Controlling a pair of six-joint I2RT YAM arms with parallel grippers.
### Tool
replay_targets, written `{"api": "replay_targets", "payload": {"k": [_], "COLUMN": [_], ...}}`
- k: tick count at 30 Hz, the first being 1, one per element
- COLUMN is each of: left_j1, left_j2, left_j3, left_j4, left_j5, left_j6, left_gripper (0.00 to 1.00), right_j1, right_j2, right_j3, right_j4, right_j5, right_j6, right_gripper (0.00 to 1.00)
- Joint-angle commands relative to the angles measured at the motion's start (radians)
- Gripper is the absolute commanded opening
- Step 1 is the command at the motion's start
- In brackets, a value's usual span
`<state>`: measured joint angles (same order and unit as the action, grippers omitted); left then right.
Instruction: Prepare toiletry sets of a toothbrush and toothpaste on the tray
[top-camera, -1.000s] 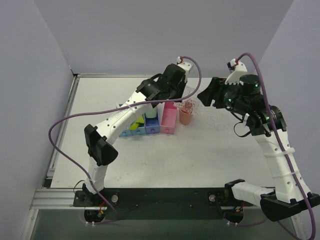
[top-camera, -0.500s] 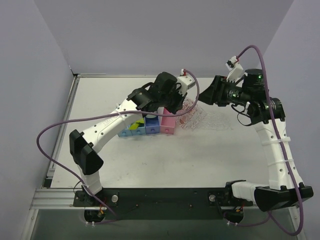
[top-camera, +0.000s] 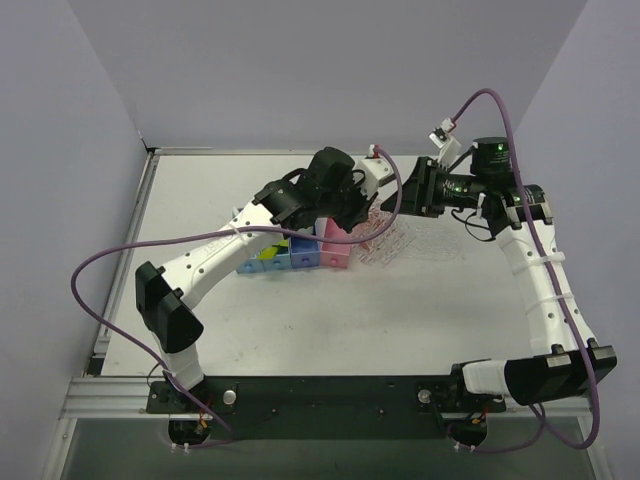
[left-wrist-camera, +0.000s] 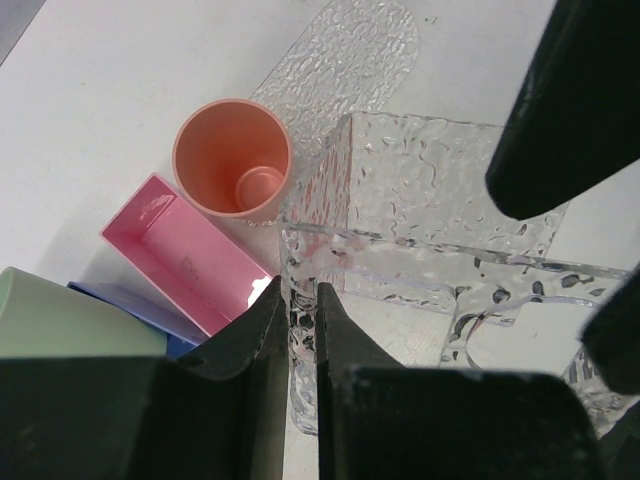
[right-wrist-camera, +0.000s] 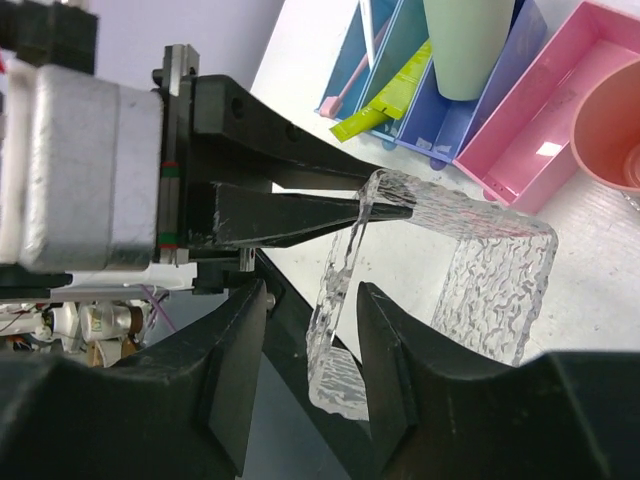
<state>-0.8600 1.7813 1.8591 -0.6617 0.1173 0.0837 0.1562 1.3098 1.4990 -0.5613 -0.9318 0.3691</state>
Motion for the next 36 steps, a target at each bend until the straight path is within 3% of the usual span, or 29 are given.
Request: {"api": "replay_targets", "payload": {"k": [1,19,26,29,30,31,33,35,36], "left_j1": [-0.016,-0.020,-0.025,-0.024,-0.022,-0.022,-0.019,-0.017,-0.013], "left_j2": [-0.048,-0.040,-0.034,-0.037,-0.037,-0.039,-0.046,-0.060,-0.065], "left_j3": [0.018,0.048,0.060,0.061,0.063,0.063,0.063,0.060,0.060], "left_j4": [0.070,0.089,0.096,0.106,0.114,0.119,0.137,0.152,0.166], "left_j5": [-0.005,-0.059,-0.068,-0.088,-0.091,-0.091,-0.093,-0.093,-0.094], "left_j6": [0.027,0.028,0.031,0.007,-0.002,-0.018,-0.038,-0.067,-0.073], "left_gripper": [0.00,0.00,0.00,0.00,0.03,0.12,0.39,0.60,0.64], "right_j1": [-0.004,0.029,0.039,0.034,0.031,0.026,0.008,-0.012,-0.020], "right_j2": [0.006,0.051,0.072,0.069,0.059,0.055,0.036,0.019,0.002], "right_j3": [-0.009,0.015,0.027,0.027,0.027,0.029,0.033,0.032,0.026], "right_j4": [-0.017,-0.124,-0.134,-0.132,-0.129,-0.126,-0.109,-0.074,-0.060], "right_j5": [-0.026,-0.007,-0.027,-0.019,-0.016,-0.003,0.014,0.036,0.044], "right_j6": [-0.012,-0.099,-0.111,-0.108,-0.110,-0.107,-0.093,-0.081,-0.062], "right_gripper": [0.37,0.29,0.00,0.00,0.00,0.00,0.00,0.00,0.00]}}
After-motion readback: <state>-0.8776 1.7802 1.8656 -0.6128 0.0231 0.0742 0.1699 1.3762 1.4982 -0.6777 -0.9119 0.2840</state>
